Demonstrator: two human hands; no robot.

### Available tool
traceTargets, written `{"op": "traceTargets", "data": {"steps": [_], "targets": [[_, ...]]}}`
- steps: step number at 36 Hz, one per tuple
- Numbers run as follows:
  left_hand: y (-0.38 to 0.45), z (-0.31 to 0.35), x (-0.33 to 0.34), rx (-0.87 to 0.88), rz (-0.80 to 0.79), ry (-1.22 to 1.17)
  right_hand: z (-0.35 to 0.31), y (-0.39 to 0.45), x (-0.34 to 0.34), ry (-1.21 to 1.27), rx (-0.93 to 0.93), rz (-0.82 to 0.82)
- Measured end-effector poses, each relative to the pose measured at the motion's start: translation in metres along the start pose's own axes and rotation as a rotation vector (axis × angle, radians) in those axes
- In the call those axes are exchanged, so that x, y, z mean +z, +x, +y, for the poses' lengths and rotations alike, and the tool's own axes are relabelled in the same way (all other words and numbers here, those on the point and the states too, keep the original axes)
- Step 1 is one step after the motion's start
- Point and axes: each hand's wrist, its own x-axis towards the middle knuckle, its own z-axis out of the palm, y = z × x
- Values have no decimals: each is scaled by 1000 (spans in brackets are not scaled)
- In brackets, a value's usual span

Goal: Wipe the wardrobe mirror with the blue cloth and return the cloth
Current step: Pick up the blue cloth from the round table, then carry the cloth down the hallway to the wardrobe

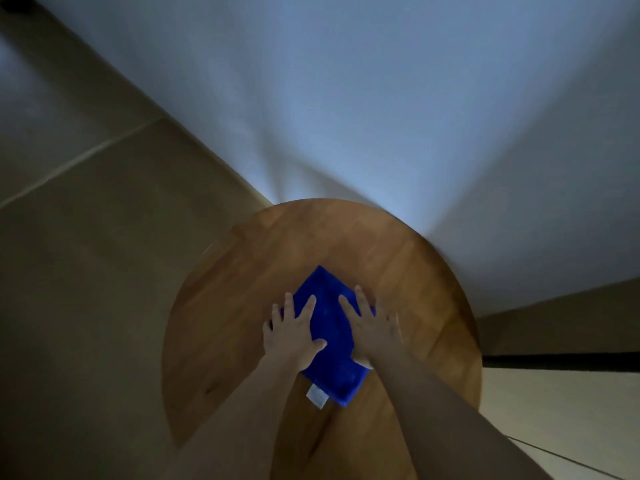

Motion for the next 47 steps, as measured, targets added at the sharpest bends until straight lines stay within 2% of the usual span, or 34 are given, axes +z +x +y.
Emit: {"op": "traceTargets", "data": {"steps": [9, 16, 18, 21, 24, 27, 30, 35, 37, 40, 43, 45, 47], "targets": [[15, -2, 20, -32, 32, 21, 6, 10, 14, 118, 70, -17], [17, -3, 31, -40, 90, 45, 3, 13, -9, 275, 165, 173], [15, -2, 30, -25, 90, 35, -2, 10, -18, 286, 121, 148], [7, -1, 27, 7, 89, 0, -9, 4, -33, 516, 87, 37], [-2, -2, 17, 24, 89, -92, -15, -7, -57, 739, 49, -178], [-14, -6, 2, 24, 71, -193, -22, -22, -86, 784, -5, -273], [-29, -10, -18, -7, 86, -319, -30, -36, -111, 858, -46, -285], [-61, -18, -52, -1, 50, -631, -45, -62, -132, 965, -81, -189], [-79, -25, -65, -9, 56, -614, -48, -70, -137, 895, -83, -156], [-107, -37, -83, -38, 128, -499, -59, -83, -140, 649, -117, -100], [-136, -43, -95, -33, 207, -308, -85, -103, -143, 188, -283, -64], [-153, -47, -101, -50, 288, -241, -107, -118, -143, -150, -438, 28], [-169, -54, -107, -56, 356, -247, -126, -132, -147, -308, -534, 126]]}}
